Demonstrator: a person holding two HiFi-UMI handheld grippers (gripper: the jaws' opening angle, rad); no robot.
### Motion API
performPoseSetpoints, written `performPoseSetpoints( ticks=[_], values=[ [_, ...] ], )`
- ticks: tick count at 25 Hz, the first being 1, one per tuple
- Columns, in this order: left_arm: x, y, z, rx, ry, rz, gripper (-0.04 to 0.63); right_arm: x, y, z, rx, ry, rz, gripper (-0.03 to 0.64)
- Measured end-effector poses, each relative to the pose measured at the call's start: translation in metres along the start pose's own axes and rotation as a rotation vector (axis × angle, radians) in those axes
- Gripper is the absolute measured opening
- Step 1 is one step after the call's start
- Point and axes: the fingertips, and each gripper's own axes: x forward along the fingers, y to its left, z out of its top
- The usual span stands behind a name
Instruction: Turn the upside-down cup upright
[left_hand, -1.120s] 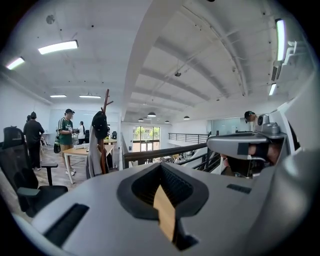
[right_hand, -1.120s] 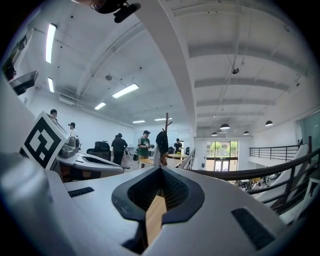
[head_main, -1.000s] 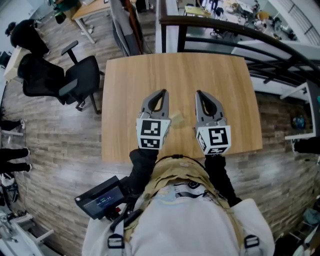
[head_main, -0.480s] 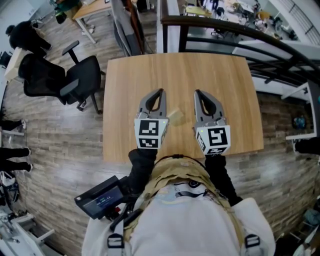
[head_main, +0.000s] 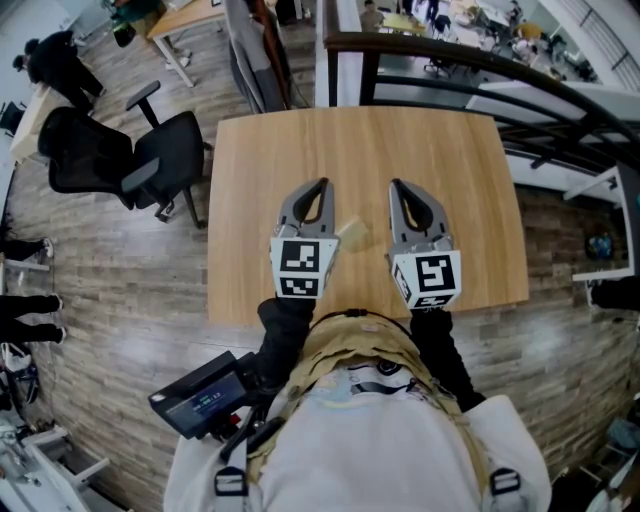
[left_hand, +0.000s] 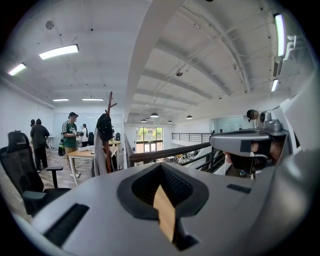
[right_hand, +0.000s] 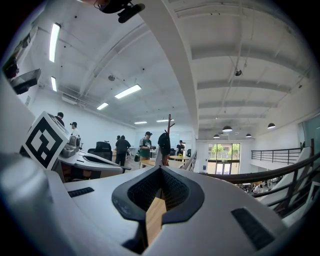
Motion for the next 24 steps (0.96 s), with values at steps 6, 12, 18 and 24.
performPoseSetpoints(
  ticks=[6,12,18,24],
  values=[
    [0.002,0.000,-0.003,-0.003,0.008,-0.005,0.000,0.002,0.000,-0.004,0.000,0.010,0.004,0.020],
    [0.005,0.002,-0.006,-0.008,0.021,-0.001,0.000,0.004,-0.004,-0.007,0.009,0.016,-0.002,0.020],
    [0.004,0.006,-0.006,-0.011,0.024,-0.001,0.001,0.006,-0.001,-0.008,0.015,0.023,-0.001,0.020],
    [0.007,0.000,-0.014,-0.012,0.037,0.000,0.001,0.004,-0.006,-0.016,0.021,0.027,0.000,0.020]
  ],
)
